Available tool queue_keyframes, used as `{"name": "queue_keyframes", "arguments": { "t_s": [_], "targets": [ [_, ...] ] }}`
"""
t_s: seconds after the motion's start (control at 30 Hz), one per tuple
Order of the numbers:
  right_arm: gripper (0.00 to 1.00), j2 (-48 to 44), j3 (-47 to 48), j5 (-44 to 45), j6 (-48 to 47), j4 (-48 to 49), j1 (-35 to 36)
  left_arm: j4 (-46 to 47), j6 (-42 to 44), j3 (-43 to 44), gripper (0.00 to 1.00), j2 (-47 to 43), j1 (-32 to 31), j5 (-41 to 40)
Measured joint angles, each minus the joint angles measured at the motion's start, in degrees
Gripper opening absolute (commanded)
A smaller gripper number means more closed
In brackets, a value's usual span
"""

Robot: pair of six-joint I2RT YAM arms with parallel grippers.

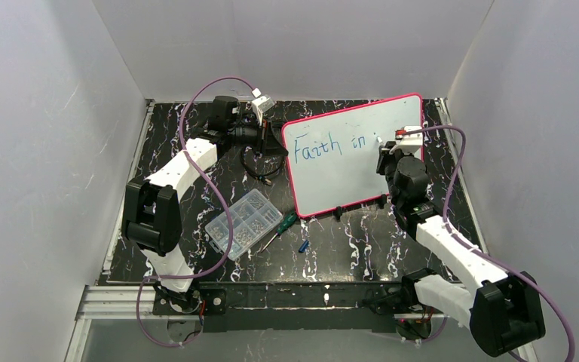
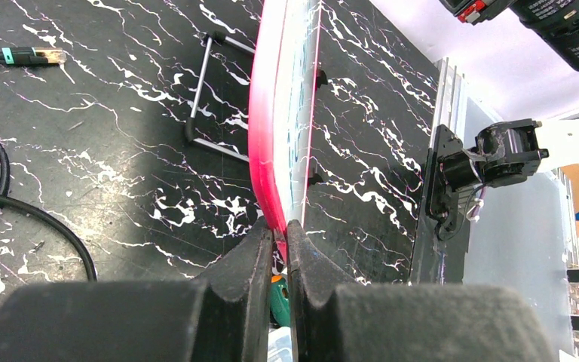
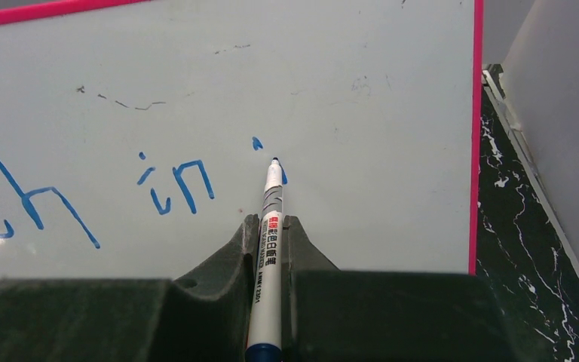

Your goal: Write a sentence on the whiteboard

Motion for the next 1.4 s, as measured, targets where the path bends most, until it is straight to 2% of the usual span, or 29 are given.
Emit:
{"name": "queue_keyframes", "arguments": {
  "t_s": [0.47,0.87,1.4],
  "targets": [
    [0.01,0.9,1.8,-1.7,0.0,1.2,-0.2,-0.1,0.0,0.0,0.00,0.0,0.0,0.0],
    [0.01,-0.3,1.8,1.9,-1.2,0.9,-0.2,-0.2,0.0,0.0,0.00,0.0,0.0,0.1],
    [0.01,0.6,0.7,0.8,-0.4,1.0,-0.5,-0.2,0.0,0.0,0.00,0.0,0.0,0.1]
  ]
}}
